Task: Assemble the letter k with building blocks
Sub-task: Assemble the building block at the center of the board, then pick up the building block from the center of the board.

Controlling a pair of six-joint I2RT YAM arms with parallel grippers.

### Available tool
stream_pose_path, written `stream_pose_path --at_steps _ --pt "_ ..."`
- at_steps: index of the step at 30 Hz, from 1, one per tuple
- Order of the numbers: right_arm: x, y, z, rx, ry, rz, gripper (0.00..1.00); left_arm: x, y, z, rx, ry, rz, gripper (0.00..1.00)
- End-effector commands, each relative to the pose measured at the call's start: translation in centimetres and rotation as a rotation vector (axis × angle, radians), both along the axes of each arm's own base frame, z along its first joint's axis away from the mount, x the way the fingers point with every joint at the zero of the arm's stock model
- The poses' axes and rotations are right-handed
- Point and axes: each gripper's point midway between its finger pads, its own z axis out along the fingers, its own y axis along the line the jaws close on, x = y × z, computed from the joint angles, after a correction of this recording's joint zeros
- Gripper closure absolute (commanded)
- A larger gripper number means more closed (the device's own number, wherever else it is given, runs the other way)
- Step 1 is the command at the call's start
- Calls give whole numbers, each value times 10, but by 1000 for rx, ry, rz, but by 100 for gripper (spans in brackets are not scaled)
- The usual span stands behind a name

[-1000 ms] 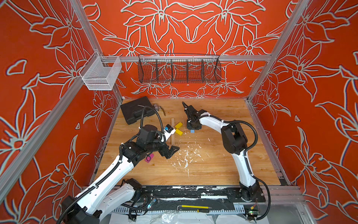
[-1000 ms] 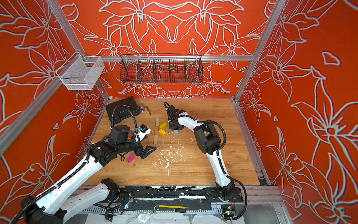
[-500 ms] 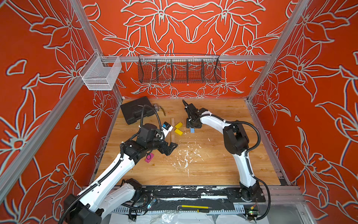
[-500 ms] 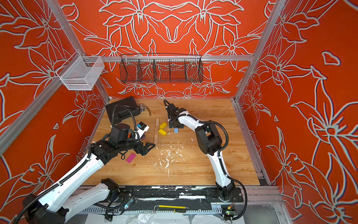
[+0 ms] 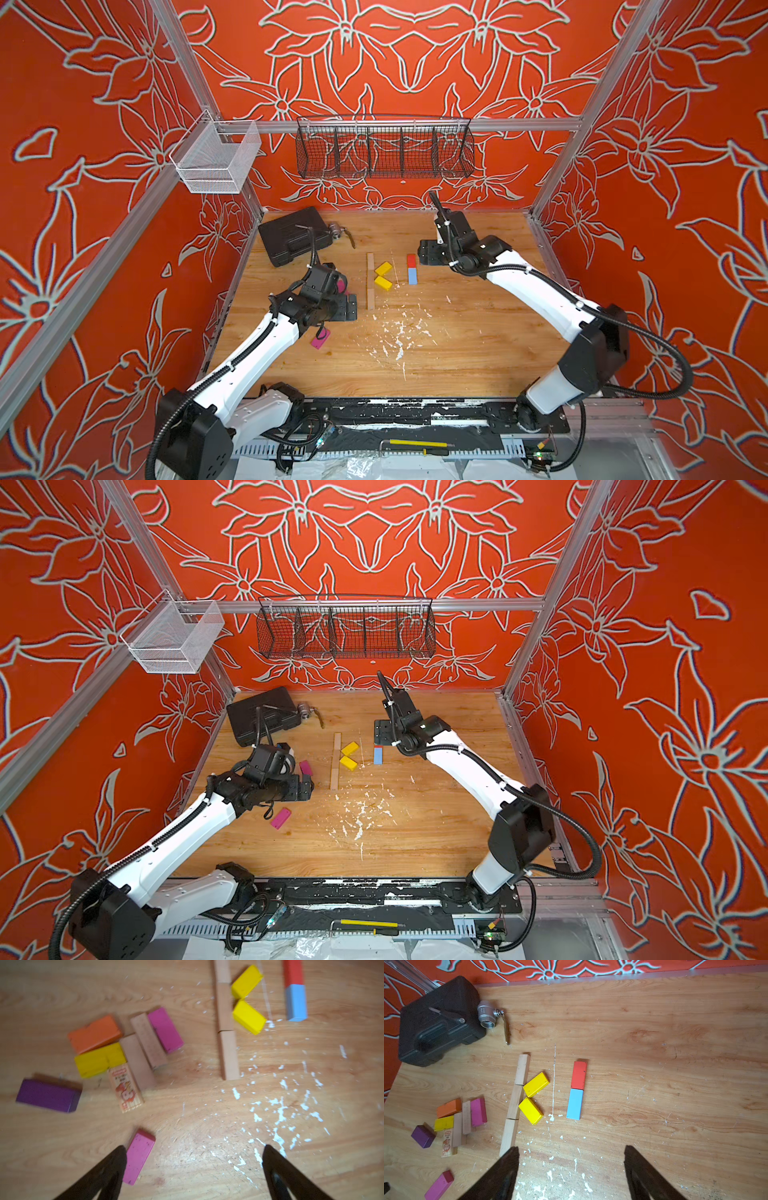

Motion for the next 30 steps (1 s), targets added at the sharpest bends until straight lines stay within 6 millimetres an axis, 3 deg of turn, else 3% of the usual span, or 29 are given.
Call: stream_pose_path --at_steps 1,5,10,16,30 --pt "-8 3 0 23 -14 40 16 -21 40 -26 77 57 273 1" --pt "-15 -3 6 6 -27 64 13 -26 53 -47 122 66 321 1" --pt "-25 -13 16 -6 -47 62 13 -25 60 -59 148 95 317 1" --pt "-27 -22 19 3 -79 20 12 -18 44 -67 65 124 245 4" --pt "-30 -22 28 46 -87 8 12 -27 27 -87 -1 244 219 17"
